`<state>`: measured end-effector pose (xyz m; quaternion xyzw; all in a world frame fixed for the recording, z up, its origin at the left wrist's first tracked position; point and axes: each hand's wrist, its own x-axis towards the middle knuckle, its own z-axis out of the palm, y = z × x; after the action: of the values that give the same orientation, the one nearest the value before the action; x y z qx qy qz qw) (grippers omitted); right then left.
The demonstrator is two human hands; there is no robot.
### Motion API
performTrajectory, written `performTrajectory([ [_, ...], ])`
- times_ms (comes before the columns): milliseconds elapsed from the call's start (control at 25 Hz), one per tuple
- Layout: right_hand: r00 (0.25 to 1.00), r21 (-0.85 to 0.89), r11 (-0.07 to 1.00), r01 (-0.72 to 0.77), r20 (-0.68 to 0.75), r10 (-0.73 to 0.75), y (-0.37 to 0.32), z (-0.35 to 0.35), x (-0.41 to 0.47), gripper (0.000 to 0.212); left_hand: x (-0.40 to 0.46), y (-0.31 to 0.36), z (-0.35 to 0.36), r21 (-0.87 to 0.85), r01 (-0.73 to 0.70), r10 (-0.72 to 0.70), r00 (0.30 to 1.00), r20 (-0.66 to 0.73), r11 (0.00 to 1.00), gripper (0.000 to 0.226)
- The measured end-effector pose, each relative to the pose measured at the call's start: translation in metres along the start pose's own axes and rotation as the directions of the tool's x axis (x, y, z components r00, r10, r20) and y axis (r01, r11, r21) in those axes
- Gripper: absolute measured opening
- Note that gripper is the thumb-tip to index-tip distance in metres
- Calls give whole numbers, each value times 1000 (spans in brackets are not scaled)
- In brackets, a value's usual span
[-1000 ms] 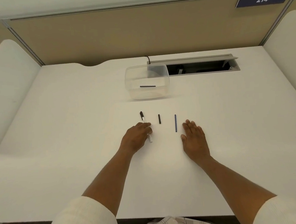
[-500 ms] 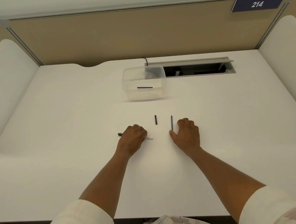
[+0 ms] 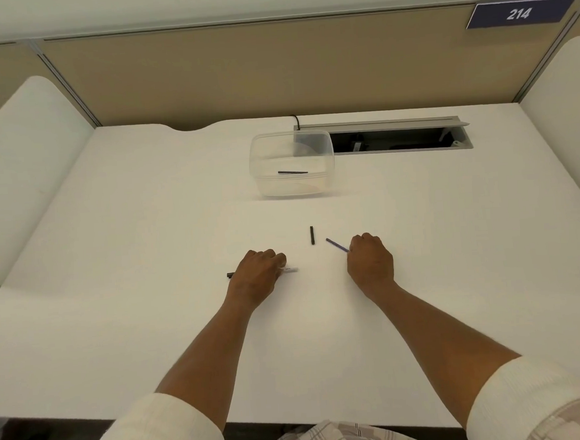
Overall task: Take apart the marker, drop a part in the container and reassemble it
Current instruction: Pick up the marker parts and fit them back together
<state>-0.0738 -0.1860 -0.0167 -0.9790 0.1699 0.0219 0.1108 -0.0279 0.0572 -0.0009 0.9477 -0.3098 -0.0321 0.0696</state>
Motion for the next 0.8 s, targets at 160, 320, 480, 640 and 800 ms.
performTrajectory([
  [160, 1000, 12, 1000, 24, 3, -24, 1, -1, -3, 16, -3, 3, -8, -48, 82, -82, 997, 0, 996, 10],
  [320, 990, 166, 978, 128, -87, -114, 0, -2, -10, 7, -1, 8, -16, -119, 129, -131, 991, -14, 985, 8],
  [480, 957, 237, 929, 285, -130, -261, -5, -9, -15, 8, 1, 13, -23, -123, 124, -130, 991, -41, 985, 3],
  [640, 933, 240, 902, 359, -114, -341, -11, -12, -16, 6, 1, 16, -25, -130, 127, -135, 989, -56, 983, 1],
  [800, 928, 244, 896, 372, -84, -362, -12, -16, -18, 4, -1, 18, -26, -151, 141, -151, 987, -62, 978, 2],
])
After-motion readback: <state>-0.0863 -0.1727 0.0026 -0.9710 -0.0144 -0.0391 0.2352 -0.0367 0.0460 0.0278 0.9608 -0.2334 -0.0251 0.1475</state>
